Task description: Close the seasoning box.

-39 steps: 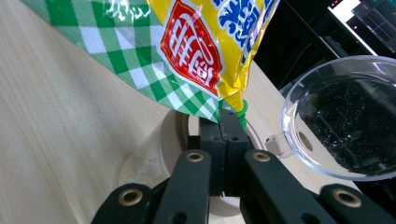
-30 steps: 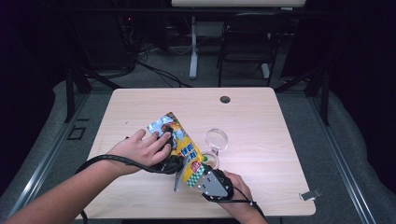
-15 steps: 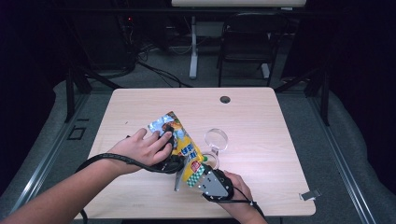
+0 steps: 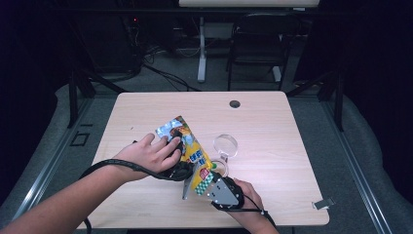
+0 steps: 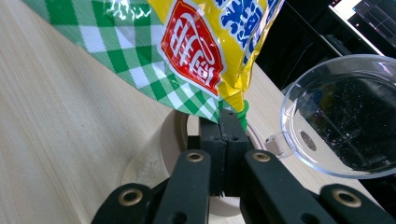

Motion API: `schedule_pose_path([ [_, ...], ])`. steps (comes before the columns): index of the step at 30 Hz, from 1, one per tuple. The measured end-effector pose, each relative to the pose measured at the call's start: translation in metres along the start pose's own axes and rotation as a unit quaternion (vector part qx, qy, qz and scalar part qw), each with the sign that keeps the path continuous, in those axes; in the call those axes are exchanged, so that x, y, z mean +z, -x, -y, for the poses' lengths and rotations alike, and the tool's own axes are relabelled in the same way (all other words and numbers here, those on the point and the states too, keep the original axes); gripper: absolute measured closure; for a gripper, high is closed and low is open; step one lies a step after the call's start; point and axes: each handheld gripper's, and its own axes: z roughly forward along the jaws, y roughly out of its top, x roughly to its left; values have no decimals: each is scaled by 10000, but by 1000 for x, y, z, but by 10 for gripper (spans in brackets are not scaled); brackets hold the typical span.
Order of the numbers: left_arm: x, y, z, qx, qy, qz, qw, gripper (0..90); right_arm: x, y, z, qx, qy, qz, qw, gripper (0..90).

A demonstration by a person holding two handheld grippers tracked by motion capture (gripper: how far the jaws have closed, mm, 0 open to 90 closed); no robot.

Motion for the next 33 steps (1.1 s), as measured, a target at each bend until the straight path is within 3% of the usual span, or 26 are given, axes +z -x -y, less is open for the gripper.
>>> schedule_pose_path([
  [33, -4, 0, -1, 87, 90, -38, 9999, 749, 1, -1, 1, -45, -23, -24, 10000, 900],
])
